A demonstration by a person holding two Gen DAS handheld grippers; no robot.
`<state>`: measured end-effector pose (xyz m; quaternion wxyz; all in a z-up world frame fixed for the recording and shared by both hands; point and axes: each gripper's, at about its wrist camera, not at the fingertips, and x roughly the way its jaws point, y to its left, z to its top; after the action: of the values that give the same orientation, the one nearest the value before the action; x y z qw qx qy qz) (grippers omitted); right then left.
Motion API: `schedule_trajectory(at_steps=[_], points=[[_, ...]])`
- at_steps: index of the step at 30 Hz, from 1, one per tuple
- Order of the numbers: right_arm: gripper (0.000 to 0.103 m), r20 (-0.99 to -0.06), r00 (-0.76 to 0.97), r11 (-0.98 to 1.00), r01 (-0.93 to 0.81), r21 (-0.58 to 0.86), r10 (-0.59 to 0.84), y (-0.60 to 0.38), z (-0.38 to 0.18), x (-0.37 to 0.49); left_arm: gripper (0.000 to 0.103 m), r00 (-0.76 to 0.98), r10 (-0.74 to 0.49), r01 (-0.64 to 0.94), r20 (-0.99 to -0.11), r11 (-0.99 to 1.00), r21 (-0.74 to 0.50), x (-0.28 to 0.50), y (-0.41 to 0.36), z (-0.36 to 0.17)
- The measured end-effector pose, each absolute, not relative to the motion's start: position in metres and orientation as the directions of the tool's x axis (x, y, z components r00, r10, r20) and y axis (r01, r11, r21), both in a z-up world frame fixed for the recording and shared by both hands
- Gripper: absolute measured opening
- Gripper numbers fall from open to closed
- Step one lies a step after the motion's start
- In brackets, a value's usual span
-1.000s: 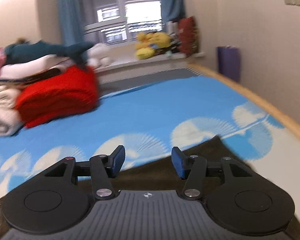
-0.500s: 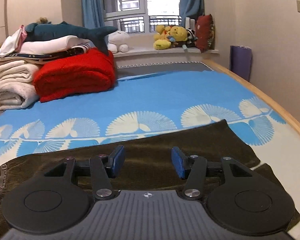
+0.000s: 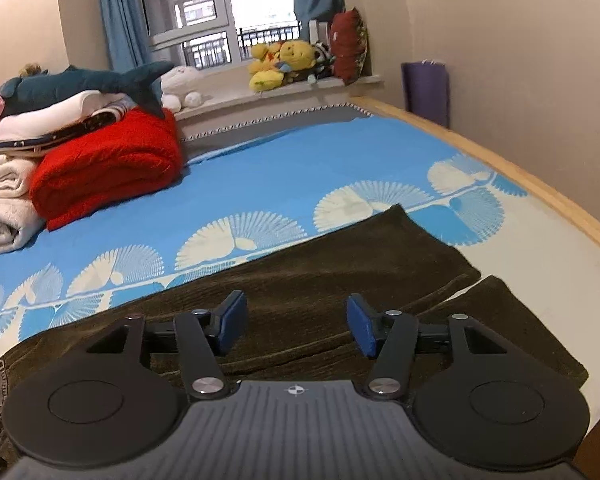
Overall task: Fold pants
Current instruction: 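Lower the left gripper onto the grey waistband and close on it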
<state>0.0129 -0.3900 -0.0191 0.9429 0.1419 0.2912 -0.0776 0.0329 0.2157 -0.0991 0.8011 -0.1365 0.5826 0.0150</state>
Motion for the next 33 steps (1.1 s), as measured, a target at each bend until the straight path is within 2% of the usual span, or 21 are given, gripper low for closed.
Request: schedule_trajectory(at_steps=[4,7,11,14,21,23,24,29,33], points=[[0.061,-0.546,0.836,0.944,0.22,0.247,-0.052,-0.391,-0.015,0.007,0.031,0.423,-0.115,-0.19,-0.899,0.959,-0.212,0.015,0.223,-0.065],[0.061,-0.546,0.836,0.958,0.195,0.212,-0.049,-0.39,-0.014,0.008,0.032,0.455,-0.044,-0.163,-0.89,0.978,-0.131,-0.001,0.22,-0.035],[0.061,-0.553,0.832,0.968,0.165,0.187,-0.035,-0.391,-0.014,0.011,0.039,0.536,-0.027,-0.13,-0.844,0.985,-0.115,-0.023,0.214,-0.005],[0.061,-0.555,0.831,0.963,0.174,0.206,-0.031,-0.397,-0.015,0.012,0.04,0.556,-0.014,-0.117,-0.831,0.989,-0.096,-0.023,0.205,-0.008],[0.061,-0.551,0.834,0.942,0.208,0.264,-0.03,-0.402,-0.015,0.009,0.042,0.48,0.025,-0.085,-0.877,0.996,-0.018,0.007,0.193,-0.056],[0.061,-0.557,0.829,0.947,0.21,0.243,-0.041,-0.398,-0.016,0.009,0.057,0.446,0.06,-0.072,-0.893,0.997,0.032,0.017,0.189,-0.068],[0.061,-0.563,0.825,0.951,0.209,0.229,-0.045,-0.397,-0.018,0.009,0.06,0.439,0.08,-0.074,-0.895,0.996,0.053,0.022,0.188,-0.07],[0.061,-0.593,0.801,0.97,0.201,0.141,-0.08,-0.392,-0.026,0.008,0.062,0.426,0.066,-0.158,-0.902,0.988,-0.003,0.048,0.199,-0.071],[0.061,-0.598,0.795,0.965,0.225,0.134,-0.102,-0.399,-0.031,0.003,0.063,0.404,0.065,-0.179,-0.912,0.984,-0.009,0.058,0.2,-0.074]])
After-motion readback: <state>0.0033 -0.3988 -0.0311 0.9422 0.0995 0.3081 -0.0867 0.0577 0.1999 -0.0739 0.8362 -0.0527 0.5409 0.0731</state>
